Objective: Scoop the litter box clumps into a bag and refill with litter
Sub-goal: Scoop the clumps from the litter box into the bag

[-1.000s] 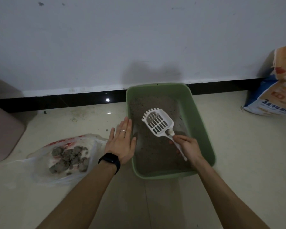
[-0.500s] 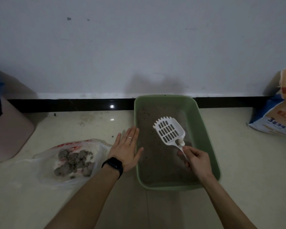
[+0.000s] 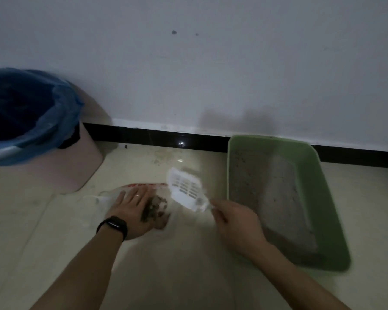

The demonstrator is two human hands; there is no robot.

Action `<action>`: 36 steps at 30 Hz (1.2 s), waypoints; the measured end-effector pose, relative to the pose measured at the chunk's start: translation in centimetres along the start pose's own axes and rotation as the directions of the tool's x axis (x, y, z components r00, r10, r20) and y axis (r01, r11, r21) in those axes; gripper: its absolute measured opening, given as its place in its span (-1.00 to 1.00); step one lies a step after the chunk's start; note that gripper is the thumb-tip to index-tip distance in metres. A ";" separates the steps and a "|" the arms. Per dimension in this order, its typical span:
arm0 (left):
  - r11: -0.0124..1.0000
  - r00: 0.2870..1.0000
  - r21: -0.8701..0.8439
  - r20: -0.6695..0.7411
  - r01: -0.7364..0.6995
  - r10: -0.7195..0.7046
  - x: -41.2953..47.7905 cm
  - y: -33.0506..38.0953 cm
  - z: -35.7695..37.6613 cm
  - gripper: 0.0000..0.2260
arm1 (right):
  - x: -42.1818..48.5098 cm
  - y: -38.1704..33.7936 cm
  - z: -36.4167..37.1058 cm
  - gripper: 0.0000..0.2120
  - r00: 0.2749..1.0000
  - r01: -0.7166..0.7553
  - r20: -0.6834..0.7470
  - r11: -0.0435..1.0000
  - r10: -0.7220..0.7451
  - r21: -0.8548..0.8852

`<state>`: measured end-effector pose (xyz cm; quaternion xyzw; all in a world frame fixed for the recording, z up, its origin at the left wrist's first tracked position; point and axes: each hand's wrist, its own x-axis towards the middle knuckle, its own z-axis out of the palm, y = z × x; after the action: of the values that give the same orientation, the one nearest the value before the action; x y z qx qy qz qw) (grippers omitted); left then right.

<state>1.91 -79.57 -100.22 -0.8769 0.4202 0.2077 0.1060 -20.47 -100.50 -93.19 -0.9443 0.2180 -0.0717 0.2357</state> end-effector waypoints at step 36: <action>0.941 0.957 -0.273 -0.260 -0.199 0.127 4.9 22.4 -4.2 -0.22 | 2.3 20.6 -2.4 -0.81 0.361 -0.609 0.137 0.122 0.922 0.784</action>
<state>-11.66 -98.47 -99.00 -0.8634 0.4656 0.1694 -0.0955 -26.76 -118.87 -100.85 -0.4589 0.6758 -0.1997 0.5412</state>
